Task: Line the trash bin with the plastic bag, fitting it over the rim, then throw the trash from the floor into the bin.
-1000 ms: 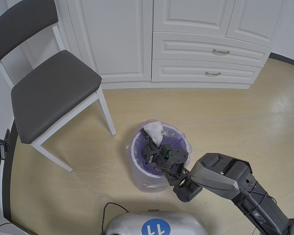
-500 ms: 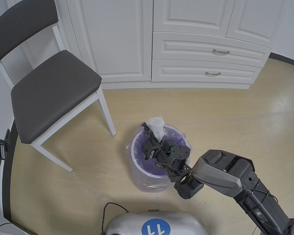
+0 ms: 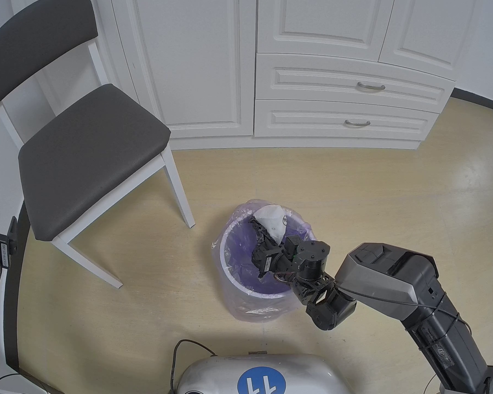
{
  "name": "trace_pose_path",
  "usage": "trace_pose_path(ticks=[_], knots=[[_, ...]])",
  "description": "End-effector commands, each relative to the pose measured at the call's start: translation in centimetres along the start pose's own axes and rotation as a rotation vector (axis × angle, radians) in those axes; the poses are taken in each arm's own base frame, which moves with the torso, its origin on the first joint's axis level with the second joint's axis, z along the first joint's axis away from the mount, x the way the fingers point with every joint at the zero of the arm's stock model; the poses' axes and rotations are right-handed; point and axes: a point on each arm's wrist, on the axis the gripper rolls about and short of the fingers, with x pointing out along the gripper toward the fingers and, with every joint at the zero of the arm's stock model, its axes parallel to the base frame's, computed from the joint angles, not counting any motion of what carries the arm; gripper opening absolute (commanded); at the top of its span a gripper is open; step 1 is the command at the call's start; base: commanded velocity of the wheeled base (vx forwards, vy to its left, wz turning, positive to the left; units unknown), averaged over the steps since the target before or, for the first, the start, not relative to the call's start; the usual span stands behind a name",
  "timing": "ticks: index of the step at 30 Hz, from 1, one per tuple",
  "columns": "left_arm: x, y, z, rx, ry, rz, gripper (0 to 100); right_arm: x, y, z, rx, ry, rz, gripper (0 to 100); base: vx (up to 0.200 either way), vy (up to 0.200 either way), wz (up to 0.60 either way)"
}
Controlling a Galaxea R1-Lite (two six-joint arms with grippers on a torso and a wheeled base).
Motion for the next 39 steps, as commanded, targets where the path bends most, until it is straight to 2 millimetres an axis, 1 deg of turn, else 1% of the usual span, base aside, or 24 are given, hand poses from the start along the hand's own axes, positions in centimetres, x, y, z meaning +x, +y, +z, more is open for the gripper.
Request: trace_pose_path(ticks=[1, 6, 13, 14, 29, 34, 39], knots=[[0.0, 0.0, 0.0, 0.000, 0.000, 0.000, 100, 0.2, 0.3, -1.1, 0.001, 0.014, 0.002, 0, 0.000, 0.000, 0.00], [0.0, 0.0, -0.1, 0.001, 0.002, 0.000, 100, 0.2, 0.2, -1.5, -0.001, 0.021, -0.001, 0, 0.000, 0.000, 0.00], [0.0, 0.0, -0.1, 0.003, 0.003, -0.001, 100, 0.2, 0.2, -1.5, 0.001, 0.021, -0.001, 0, 0.000, 0.000, 0.00], [0.0, 0.0, -0.1, 0.003, 0.003, -0.001, 100, 0.2, 0.2, -1.5, 0.001, 0.022, 0.001, 100, 0.000, 0.000, 0.00], [-0.1, 0.1, -0.1, 0.000, -0.003, 0.002, 100, 0.2, 0.3, -1.3, 0.002, 0.014, 0.000, 100, 0.000, 0.000, 0.00], [-0.1, 0.1, -0.1, 0.000, -0.003, 0.002, 100, 0.0, 0.4, -0.4, 0.004, 0.005, 0.001, 100, 0.000, 0.000, 0.00], [-0.1, 0.1, 0.0, -0.001, -0.004, 0.003, 100, -0.9, 0.6, 2.0, 0.006, -0.002, 0.013, 100, 0.000, 0.000, 0.00]])
